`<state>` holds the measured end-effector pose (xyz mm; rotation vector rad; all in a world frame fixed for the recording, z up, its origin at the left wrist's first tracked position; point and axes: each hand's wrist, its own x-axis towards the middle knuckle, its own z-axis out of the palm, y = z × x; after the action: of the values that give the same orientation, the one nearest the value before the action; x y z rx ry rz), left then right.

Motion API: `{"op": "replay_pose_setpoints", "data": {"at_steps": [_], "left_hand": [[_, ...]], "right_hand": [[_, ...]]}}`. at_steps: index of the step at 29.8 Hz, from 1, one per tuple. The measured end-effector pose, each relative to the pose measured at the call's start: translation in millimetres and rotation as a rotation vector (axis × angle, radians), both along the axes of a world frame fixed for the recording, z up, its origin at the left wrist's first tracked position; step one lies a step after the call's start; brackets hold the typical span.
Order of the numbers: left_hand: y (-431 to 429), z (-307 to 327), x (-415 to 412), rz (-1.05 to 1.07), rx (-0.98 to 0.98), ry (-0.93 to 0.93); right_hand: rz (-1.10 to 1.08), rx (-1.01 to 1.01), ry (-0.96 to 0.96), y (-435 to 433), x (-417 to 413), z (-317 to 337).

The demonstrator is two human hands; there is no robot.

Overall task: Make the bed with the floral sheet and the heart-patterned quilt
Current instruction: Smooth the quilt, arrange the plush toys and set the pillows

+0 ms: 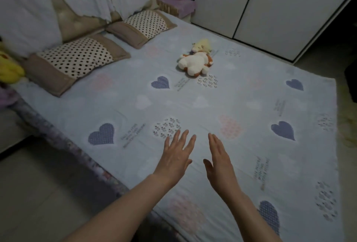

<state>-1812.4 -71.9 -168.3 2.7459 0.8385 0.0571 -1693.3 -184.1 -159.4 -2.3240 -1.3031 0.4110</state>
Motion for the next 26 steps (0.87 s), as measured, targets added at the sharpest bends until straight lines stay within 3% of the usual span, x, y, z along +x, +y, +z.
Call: {"op": "replay_pose_setpoints", "data": {"at_steps": [12, 18, 22, 26], "left_hand": [[42, -145, -80, -0.144, -0.033, 0.151], [41, -248, -86, -0.243, -0.193, 0.147], [28, -293, -84, -0.328, -0.227, 0.291], [21, -330, -78, -0.625, -0.085, 0.639]], "right_hand": [[0.024, -0.12, 0.091, -10, -53, -132], [0.084, -0.27, 0.08, -2, -75, -234], [0.175, -0.458, 0.113, 2, -84, -284], [0.245, -0.599, 0.097, 7, -90, -363]]}}
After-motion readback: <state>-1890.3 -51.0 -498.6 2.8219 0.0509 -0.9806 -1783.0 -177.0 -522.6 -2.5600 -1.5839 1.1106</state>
